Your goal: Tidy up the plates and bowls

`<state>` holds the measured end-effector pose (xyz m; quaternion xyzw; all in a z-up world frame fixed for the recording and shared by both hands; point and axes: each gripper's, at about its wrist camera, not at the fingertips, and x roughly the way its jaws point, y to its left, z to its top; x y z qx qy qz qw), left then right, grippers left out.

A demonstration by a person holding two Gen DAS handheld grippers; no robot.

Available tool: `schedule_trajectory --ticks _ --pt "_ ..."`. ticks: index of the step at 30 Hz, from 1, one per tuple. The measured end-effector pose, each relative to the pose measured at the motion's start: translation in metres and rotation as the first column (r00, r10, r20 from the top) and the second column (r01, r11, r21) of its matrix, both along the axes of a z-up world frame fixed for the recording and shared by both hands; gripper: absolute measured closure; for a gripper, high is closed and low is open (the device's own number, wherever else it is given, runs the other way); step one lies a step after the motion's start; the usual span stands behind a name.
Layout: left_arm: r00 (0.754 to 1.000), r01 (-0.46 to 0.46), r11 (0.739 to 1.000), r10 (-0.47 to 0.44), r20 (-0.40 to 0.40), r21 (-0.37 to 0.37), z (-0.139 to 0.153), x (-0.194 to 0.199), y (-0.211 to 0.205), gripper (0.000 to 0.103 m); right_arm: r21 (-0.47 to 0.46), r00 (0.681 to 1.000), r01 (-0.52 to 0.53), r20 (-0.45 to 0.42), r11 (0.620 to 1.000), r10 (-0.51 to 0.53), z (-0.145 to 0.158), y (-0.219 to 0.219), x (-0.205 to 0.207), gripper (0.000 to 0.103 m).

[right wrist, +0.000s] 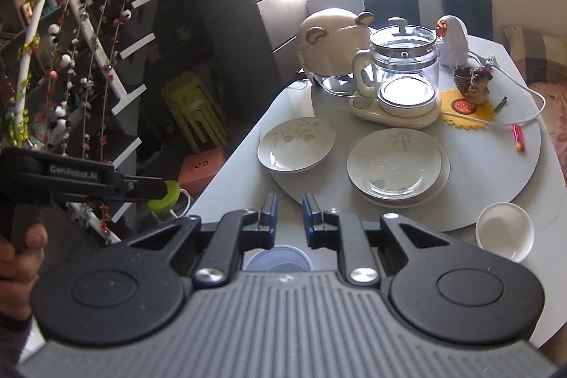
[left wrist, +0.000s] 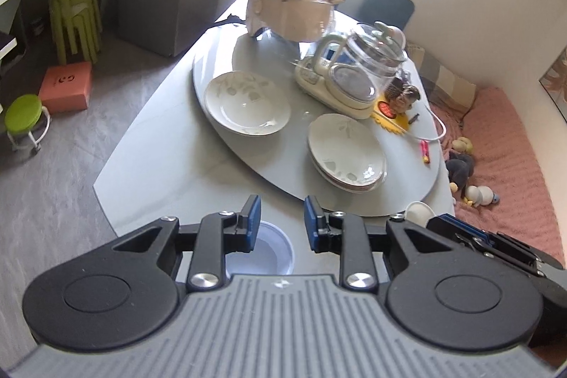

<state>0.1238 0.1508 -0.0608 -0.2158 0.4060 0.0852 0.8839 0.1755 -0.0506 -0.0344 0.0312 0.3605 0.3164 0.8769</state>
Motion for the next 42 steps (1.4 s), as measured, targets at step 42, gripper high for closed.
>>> schedule_trajectory --ticks 42 --pt "0.96 0.188 0.975 -0.209 -0.189 -0.122 -0.146 0.291 0.231 0.057 -0.087 0.916 0.314 -0.235 0.945 -0.326 -0.081 0.16 0.172 0.056"
